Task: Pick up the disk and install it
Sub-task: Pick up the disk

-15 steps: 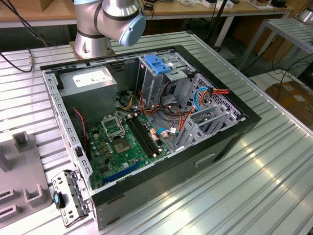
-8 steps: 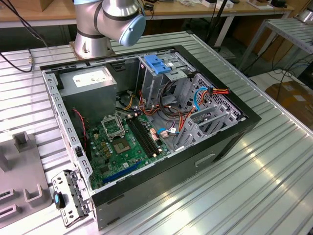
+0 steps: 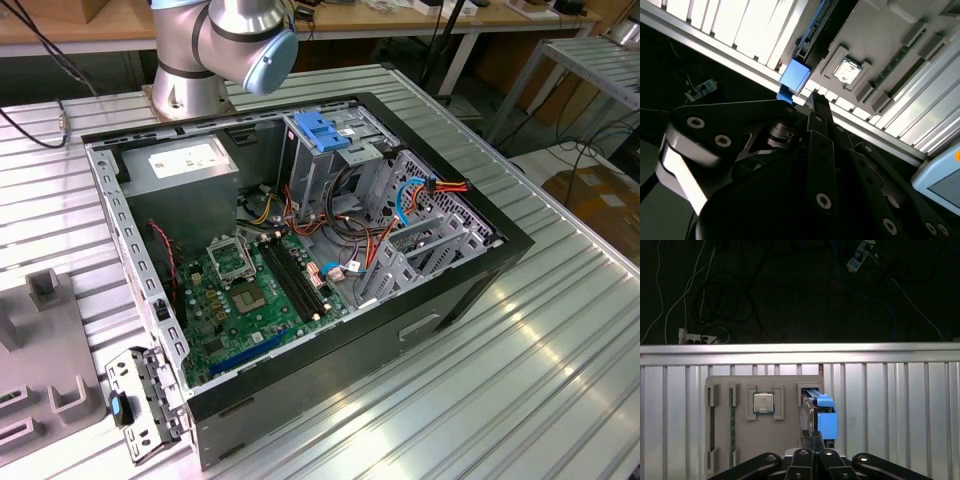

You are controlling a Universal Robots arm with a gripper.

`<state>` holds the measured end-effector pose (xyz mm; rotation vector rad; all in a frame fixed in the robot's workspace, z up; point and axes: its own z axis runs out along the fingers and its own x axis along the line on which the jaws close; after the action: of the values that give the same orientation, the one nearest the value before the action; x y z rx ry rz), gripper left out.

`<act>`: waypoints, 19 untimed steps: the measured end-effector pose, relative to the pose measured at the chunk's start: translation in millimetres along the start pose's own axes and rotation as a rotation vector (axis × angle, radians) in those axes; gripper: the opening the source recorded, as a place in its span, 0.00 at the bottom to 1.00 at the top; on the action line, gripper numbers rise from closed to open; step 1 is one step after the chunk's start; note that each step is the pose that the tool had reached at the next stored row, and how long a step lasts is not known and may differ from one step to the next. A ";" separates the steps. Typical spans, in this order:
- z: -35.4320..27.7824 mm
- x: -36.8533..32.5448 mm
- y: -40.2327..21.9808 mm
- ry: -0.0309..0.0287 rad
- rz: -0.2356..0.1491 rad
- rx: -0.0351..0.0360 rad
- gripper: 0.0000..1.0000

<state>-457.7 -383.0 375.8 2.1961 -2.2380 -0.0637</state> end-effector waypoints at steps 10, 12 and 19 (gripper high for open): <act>18.5 -2.0 4.0 -0.0002 0.010 0.0077 0.36; 25.2 -4.7 3.9 -0.0007 0.022 0.0083 0.42; 29.3 -5.2 3.8 -0.0009 0.041 0.0088 0.42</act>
<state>-462.3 -376.9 346.8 2.1541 -2.2869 -0.0547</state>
